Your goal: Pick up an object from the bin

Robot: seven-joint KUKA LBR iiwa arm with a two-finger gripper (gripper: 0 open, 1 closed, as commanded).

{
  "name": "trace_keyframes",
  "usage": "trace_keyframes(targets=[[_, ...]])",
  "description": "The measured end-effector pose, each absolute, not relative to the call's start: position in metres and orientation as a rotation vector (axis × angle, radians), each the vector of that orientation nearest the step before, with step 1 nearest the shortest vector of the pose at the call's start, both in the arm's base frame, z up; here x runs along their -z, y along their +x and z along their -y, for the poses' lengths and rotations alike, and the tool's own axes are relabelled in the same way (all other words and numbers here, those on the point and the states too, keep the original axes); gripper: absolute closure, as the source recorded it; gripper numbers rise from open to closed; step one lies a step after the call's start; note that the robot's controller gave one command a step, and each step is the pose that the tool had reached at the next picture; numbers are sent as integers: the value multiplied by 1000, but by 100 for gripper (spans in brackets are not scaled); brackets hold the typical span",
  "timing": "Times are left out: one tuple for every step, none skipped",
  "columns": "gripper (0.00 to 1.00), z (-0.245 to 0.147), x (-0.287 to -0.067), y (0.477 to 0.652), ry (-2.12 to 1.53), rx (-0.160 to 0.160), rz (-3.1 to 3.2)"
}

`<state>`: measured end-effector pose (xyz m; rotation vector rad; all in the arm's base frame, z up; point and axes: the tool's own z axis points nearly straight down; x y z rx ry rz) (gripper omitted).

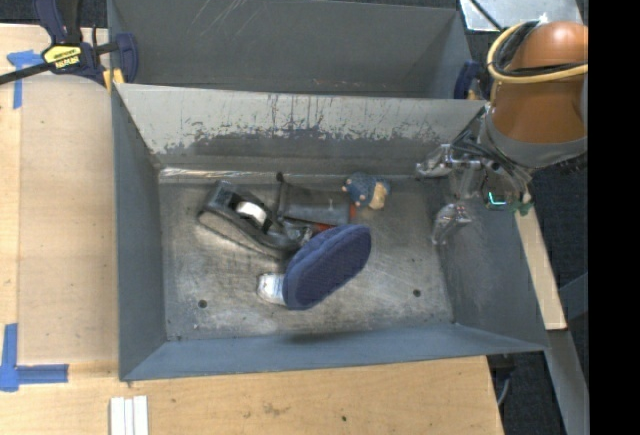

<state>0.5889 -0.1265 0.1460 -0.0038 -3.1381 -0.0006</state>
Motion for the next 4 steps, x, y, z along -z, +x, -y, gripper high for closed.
trace_keyframes(targets=[[0, 29, -87, 625, 354, -15, 3148], [0, -45, -101, 543, 717, 1, 3063], [0, -112, -100, 533, 1298, -2, 2863], [0, -159, -74, 528, 1983, -15, 2441]])
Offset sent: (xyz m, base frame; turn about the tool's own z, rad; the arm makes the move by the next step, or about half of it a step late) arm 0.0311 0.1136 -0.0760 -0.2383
